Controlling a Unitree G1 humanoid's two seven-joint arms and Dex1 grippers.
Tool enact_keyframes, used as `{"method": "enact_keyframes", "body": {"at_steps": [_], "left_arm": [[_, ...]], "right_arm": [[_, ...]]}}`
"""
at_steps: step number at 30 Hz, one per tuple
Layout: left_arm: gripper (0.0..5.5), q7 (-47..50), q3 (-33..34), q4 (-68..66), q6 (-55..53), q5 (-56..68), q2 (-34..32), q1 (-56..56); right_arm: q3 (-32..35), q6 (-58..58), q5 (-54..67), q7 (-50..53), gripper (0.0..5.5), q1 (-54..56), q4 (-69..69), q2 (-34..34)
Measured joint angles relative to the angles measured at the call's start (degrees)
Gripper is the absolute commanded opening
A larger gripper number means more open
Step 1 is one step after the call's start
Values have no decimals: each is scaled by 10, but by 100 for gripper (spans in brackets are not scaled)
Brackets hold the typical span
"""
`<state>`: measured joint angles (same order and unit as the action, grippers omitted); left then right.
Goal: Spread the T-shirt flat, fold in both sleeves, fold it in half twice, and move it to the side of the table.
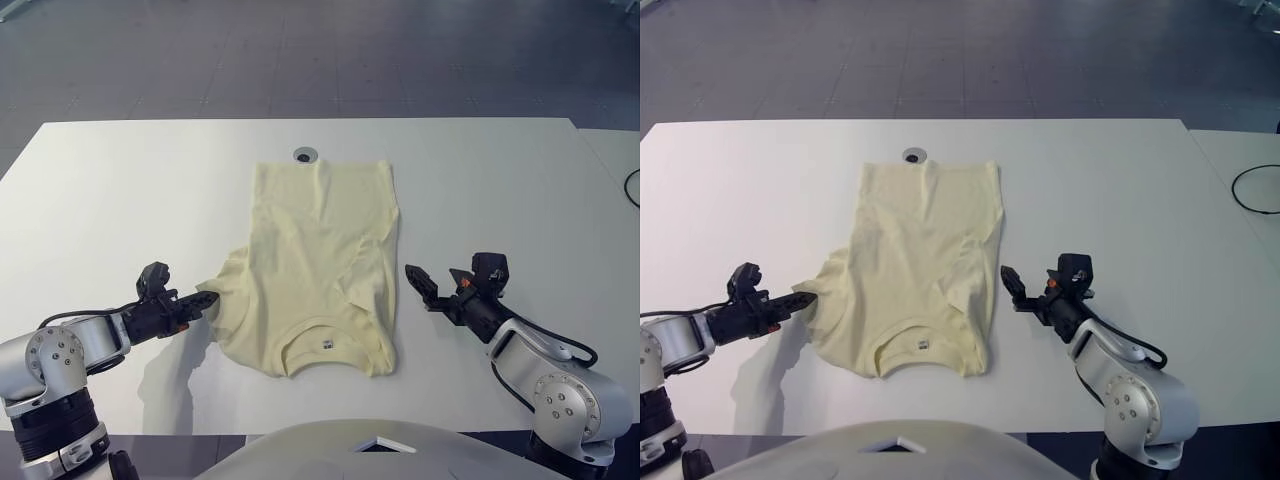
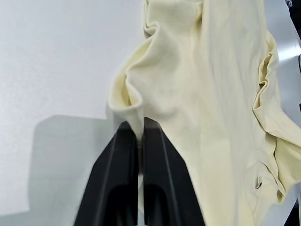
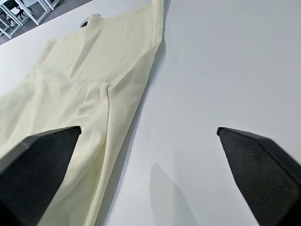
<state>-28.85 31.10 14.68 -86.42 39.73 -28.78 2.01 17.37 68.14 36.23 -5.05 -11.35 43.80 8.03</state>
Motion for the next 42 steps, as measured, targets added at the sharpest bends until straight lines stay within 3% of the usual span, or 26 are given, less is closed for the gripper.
{"method": "enact_keyframes", "body": {"at_steps": [7,18,25,30,36,42], "left_arm": [[2,-1,0,-68,24,-3,-23,-38],[2,0,-7,-217,104,-51,-112,-126],[2,-36,-34,-74,69,19,-116,-190],[2,-113,-88,24,76,61,-187,-177],[2,-150,-201,101,165,4,-260,-96],[2,-113,-280,132,222,-69,-268,-72]], "right_arm": [[1,0,2,0,540,8,-3,3],[7,0,2,5,540,16,-11,8],[9,0,4,10,540,14,-9,6],[11,1,11,14,540,3,2,-1],[9,1,14,19,540,1,2,-4],[4,1,15,21,540,4,2,-4]]}}
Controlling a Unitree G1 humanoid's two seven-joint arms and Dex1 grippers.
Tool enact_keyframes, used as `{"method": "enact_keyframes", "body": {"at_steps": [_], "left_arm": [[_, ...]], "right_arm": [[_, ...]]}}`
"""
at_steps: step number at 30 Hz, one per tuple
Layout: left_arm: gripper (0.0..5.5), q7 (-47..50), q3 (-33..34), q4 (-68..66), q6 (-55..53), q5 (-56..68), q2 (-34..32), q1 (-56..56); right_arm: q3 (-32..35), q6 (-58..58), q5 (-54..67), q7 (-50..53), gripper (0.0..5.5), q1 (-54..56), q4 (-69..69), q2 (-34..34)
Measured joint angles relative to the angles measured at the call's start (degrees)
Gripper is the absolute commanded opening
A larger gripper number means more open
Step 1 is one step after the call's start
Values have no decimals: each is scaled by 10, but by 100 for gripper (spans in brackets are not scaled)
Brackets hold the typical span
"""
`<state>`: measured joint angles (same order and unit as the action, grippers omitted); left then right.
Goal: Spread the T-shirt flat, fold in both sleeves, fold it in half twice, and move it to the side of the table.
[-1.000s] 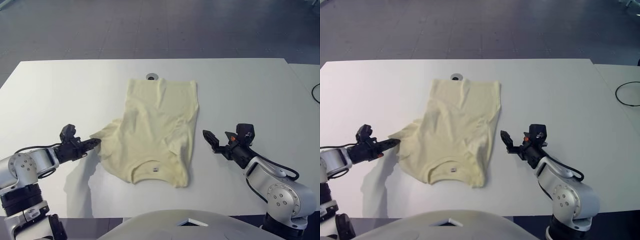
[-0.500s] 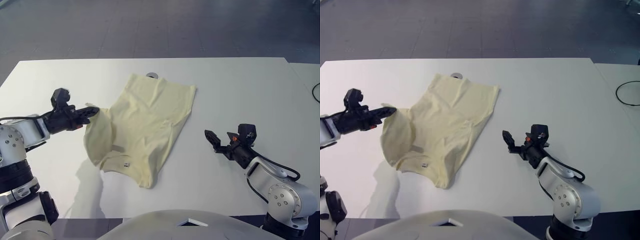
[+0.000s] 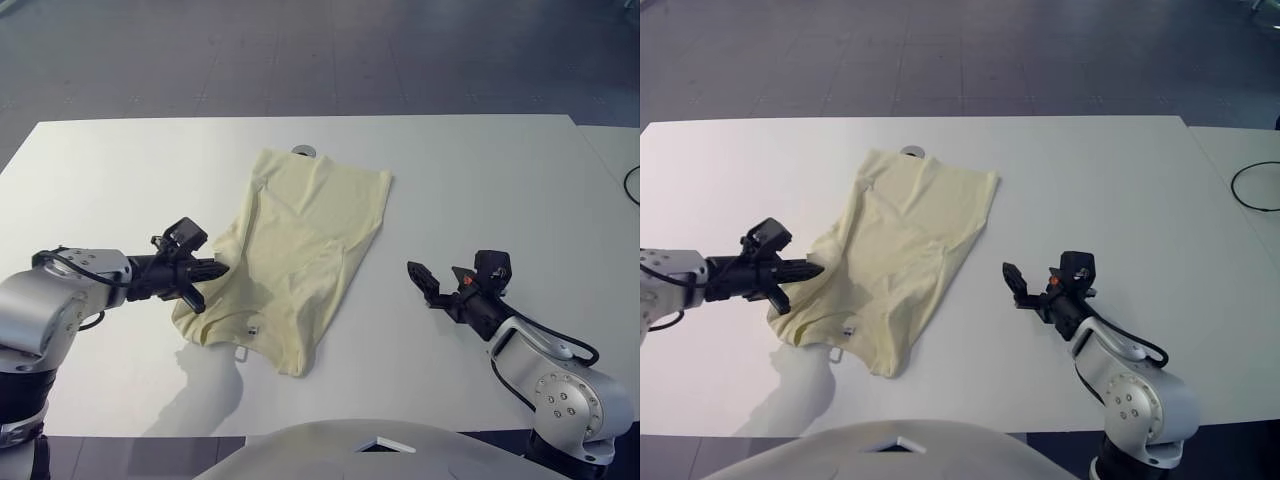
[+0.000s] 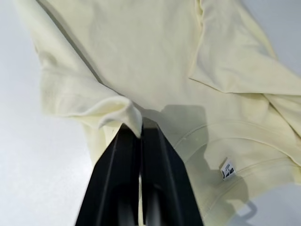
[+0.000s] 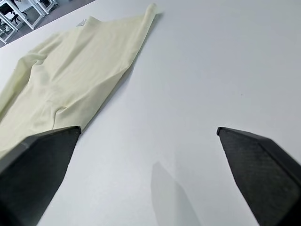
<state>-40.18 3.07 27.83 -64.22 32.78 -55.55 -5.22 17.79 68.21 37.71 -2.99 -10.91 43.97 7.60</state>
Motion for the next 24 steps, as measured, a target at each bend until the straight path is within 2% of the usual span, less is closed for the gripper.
{"method": "enact_keyframes", "body": {"at_steps": [6,13,21,24], "left_arm": [[2,36,-41,36,16,-43,6,0],[2,72,-139,88,43,-124,1,0],[2,101,-175,101,19,-146,34,-4],[48,104,-178,114,3,-146,48,-8]], "right_arm": [[-6,0,0,2,540,4,0,0],[-13,0,0,5,540,5,0,-3],[-17,0,0,6,540,5,-1,-5],[-17,0,0,6,540,5,-1,-5]]}}
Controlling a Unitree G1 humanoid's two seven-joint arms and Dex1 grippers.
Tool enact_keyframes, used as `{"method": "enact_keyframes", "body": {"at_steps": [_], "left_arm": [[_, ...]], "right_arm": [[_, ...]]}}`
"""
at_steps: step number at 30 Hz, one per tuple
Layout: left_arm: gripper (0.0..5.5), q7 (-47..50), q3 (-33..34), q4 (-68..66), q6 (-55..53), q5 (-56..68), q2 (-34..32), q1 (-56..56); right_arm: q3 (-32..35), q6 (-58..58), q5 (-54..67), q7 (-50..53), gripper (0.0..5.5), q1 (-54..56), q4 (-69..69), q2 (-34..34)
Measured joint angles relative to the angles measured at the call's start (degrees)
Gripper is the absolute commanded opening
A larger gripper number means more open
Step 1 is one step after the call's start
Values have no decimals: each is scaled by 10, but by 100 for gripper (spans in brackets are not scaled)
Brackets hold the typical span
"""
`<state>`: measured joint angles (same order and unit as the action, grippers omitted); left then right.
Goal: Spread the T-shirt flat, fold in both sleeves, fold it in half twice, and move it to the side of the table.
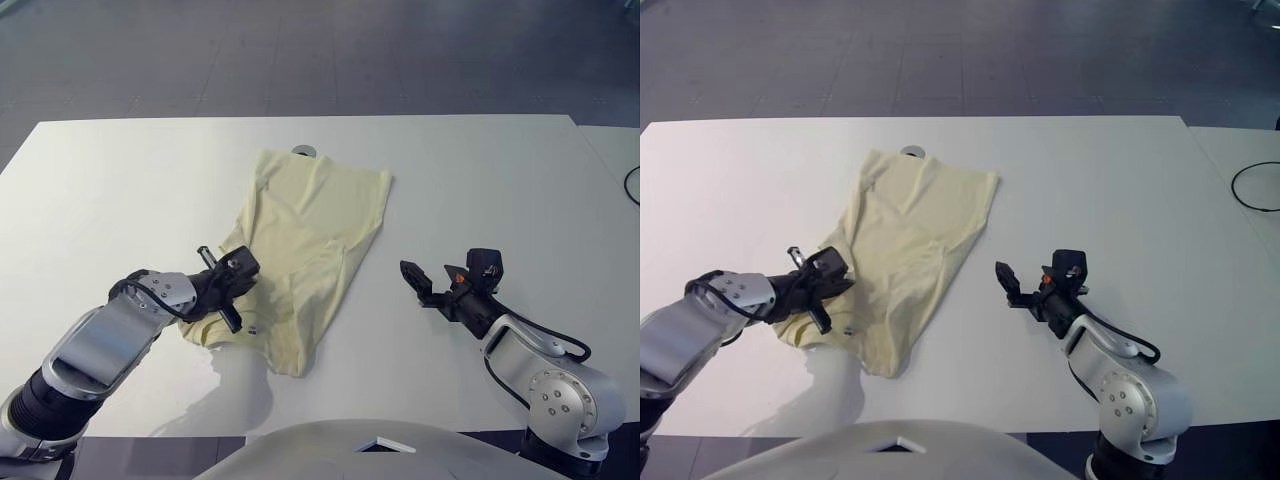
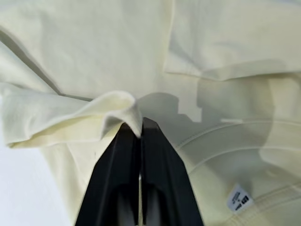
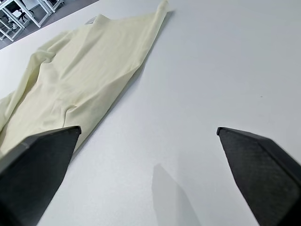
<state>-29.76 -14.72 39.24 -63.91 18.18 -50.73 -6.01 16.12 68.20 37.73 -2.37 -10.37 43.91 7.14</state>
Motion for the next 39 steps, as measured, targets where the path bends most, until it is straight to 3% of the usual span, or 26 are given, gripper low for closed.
{"method": "enact_keyframes", "body": {"at_steps": [6,11,14,19,22,31,39], "left_arm": [[151,-4,52,14,-77,60,56,-15],[222,-17,162,-4,-157,124,104,-92],[267,-24,192,-32,-167,138,106,-138],[345,-49,157,-108,-40,64,-7,-145],[391,-74,139,-152,26,39,-35,-130],[529,-108,135,-204,51,52,-23,-118],[538,-123,78,-243,132,-12,-38,-96]], "right_arm": [[-3,0,0,0,540,0,0,0],[-6,-1,0,0,540,0,-2,-1],[-7,-2,0,0,540,1,-3,-1],[-11,-4,0,0,540,2,-6,-2],[-11,-6,0,0,540,3,-7,-2],[-11,-6,0,0,540,7,-12,1],[-10,-6,1,-1,540,13,-14,4]]}}
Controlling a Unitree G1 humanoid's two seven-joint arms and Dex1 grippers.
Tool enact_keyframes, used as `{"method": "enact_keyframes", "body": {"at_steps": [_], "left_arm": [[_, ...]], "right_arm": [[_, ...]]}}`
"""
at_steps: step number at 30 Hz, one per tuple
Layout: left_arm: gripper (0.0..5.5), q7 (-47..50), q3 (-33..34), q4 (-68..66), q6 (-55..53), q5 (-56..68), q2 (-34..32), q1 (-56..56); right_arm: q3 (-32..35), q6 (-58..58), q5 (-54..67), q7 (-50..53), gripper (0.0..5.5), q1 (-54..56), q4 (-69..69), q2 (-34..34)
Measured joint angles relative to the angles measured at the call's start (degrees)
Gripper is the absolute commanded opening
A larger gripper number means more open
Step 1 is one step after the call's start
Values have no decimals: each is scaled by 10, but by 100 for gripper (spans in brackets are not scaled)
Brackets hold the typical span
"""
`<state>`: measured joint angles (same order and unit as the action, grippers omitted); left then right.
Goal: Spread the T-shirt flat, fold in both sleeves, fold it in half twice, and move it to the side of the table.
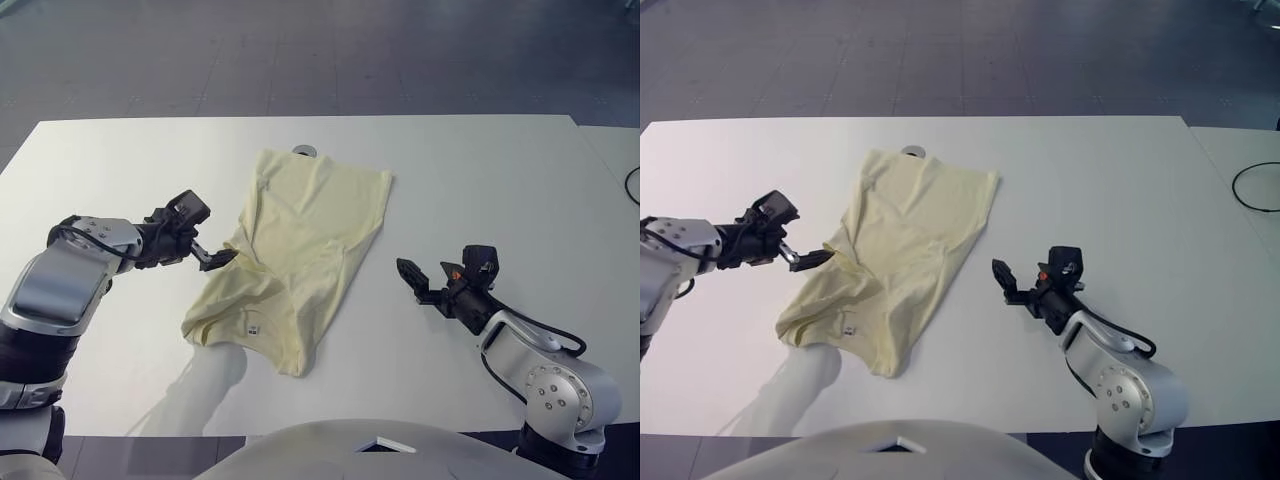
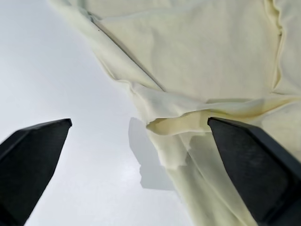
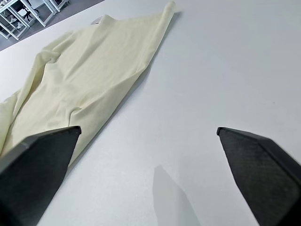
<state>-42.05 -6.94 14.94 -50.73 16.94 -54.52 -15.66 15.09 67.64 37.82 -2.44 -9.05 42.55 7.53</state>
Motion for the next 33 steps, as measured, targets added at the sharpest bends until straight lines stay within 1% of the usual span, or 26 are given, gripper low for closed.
{"method": "enact_keyframes", "body": {"at_steps": [1,3,6,15,17,20,25,26,27,29,30,31,33], "left_arm": [[519,1,-3,-12,3,-1,6,-5],[500,2,-10,-33,7,-11,25,-18],[445,2,-22,-52,19,-23,36,-24],[277,0,-36,-64,39,-51,44,-19],[252,-2,-36,-68,38,-50,48,-19],[192,-9,-36,-69,17,-39,62,-16],[103,-12,-36,-68,-1,-35,63,-9],[93,-13,-36,-68,-4,-35,63,-9],[67,-13,-36,-68,-7,-35,63,-9],[38,-12,-35,-68,-8,-34,66,-9],[14,-11,-34,-68,-11,-33,69,-9],[2,-11,-29,-68,-19,-31,74,-11],[2,-9,-22,-62,-32,-20,84,-16]], "right_arm": [[0,0,0,0,540,1,0,0],[-1,0,1,0,540,1,-1,0],[-1,0,1,0,540,1,-1,0],[-1,1,1,-1,540,12,-5,4],[-1,2,1,-1,540,15,-8,5],[-2,2,1,-1,540,16,-9,5],[-2,3,1,-1,540,16,-9,5],[-2,3,1,-1,540,16,-9,5],[-2,3,1,-1,540,16,-9,5],[-2,4,1,-1,540,16,-9,5],[-2,4,1,-1,540,16,-9,5],[-2,4,1,-1,540,16,-9,5],[-2,4,1,-1,540,16,-9,5]]}}
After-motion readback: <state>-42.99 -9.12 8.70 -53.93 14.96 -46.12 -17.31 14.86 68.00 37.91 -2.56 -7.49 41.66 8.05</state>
